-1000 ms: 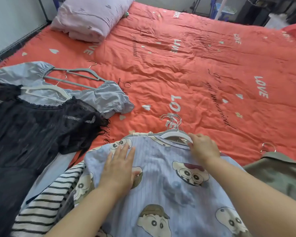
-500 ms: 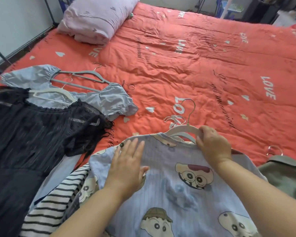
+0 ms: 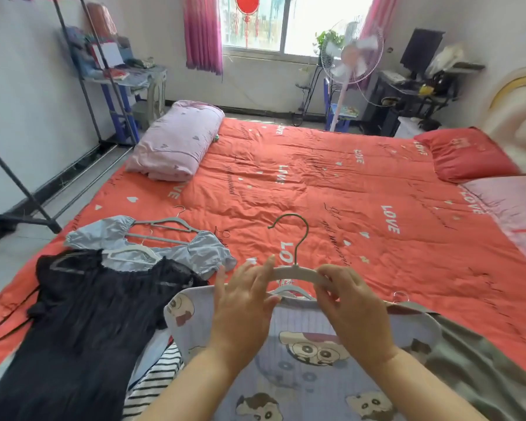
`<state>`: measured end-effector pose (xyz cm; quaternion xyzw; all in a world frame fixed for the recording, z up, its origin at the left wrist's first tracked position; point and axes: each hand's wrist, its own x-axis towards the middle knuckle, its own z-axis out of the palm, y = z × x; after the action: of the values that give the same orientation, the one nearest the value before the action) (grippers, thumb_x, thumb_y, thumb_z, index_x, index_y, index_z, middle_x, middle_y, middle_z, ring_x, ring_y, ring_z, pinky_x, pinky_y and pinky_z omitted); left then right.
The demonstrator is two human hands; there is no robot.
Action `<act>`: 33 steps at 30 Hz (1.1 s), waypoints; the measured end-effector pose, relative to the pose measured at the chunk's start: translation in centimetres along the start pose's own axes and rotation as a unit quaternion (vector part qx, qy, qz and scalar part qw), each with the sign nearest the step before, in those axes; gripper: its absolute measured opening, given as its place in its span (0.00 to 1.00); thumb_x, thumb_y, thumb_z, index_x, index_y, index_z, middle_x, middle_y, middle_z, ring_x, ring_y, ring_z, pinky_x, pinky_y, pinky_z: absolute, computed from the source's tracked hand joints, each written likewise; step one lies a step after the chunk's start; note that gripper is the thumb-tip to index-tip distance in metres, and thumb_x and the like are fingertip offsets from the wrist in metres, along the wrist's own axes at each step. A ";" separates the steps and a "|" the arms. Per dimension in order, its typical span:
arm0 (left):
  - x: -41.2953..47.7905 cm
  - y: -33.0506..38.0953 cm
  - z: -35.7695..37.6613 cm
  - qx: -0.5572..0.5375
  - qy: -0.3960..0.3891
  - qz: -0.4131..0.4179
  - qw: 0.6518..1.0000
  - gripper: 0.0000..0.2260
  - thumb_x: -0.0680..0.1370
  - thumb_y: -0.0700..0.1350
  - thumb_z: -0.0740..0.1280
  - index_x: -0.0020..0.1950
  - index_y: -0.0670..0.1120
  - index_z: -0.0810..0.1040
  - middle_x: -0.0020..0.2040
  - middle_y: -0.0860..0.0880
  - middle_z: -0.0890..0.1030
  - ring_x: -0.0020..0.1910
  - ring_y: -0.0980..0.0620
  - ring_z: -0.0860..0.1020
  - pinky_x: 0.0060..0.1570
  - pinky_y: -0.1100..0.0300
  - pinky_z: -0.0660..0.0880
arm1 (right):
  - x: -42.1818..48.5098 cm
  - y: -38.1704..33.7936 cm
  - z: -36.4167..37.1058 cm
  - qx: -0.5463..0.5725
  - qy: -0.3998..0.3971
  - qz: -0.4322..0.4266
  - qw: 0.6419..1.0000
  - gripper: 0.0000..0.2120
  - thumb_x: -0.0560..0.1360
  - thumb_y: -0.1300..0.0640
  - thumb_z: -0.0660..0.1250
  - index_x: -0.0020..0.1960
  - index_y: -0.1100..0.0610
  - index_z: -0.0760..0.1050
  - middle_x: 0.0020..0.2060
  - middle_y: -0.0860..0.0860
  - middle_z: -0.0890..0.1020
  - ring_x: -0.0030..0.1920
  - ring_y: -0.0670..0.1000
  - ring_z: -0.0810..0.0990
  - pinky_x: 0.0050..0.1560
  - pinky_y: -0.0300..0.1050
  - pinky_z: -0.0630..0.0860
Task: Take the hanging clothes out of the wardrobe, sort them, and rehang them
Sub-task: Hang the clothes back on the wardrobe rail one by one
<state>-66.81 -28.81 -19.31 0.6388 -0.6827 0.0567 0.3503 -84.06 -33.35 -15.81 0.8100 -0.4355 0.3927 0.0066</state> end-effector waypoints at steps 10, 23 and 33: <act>-4.9 5.3 -18.5 -0.011 0.117 0.001 0.993 0.25 0.71 0.42 0.65 0.66 0.57 0.69 0.32 0.56 0.77 0.28 0.57 0.74 0.30 0.65 0.70 | -0.5 -13.5 -11.3 0.071 0.000 -0.089 0.994 0.20 0.65 0.57 0.77 0.50 0.46 0.71 0.38 0.44 0.81 0.25 0.44 0.77 0.23 0.35 0.72; -25.3 11.0 -41.5 0.207 0.257 -0.210 0.920 0.20 0.76 0.50 0.57 0.68 0.56 0.65 0.35 0.57 0.75 0.32 0.57 0.74 0.34 0.55 0.76 | -5.1 -34.0 -17.2 0.214 -0.067 -0.394 0.892 0.20 0.73 0.50 0.57 0.64 0.40 0.67 0.29 0.45 0.74 0.24 0.47 0.71 0.20 0.40 0.67; -44.9 14.4 -60.6 0.410 0.336 -0.309 0.789 0.23 0.75 0.45 0.62 0.70 0.55 0.65 0.34 0.56 0.70 0.29 0.54 0.71 0.33 0.60 0.70 | -15.2 -58.9 -20.8 0.348 -0.070 -0.544 0.760 0.19 0.74 0.49 0.56 0.65 0.45 0.67 0.26 0.45 0.70 0.19 0.45 0.64 0.15 0.38 0.62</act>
<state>-58.13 42.92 6.71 0.8400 -0.2004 0.4313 0.2614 -60.07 21.23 8.35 0.8827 0.2456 0.3896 -0.0936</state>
